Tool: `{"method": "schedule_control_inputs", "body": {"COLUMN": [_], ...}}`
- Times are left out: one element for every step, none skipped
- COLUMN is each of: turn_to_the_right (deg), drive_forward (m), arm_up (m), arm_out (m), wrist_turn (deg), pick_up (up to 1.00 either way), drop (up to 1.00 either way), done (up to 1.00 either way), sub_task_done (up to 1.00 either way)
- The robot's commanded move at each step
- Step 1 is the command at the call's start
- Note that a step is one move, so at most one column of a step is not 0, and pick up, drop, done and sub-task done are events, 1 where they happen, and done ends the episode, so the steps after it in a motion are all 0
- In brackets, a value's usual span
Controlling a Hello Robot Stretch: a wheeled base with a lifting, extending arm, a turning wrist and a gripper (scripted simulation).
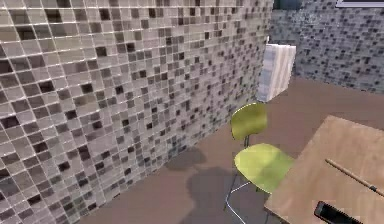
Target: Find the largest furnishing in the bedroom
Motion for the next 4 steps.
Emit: {"method": "schedule_control_inputs", "body": {"turn_to_the_right": [-45.0,-45.0,-45.0,-42.0], "drive_forward": [0.0,0.0,0.0,0.0], "arm_up": [0.0,0.0,0.0,0.0], "arm_out": [0.0,0.0,0.0,0.0], "wrist_turn": [0.0,0.0,0.0,0.0], "pick_up": [0.0,0.0,0.0,0.0], "drop": [0.0,0.0,0.0,0.0], "done": [0.0,0.0,0.0,0.0], "sub_task_done": [0.0,0.0,0.0,0.0]}}
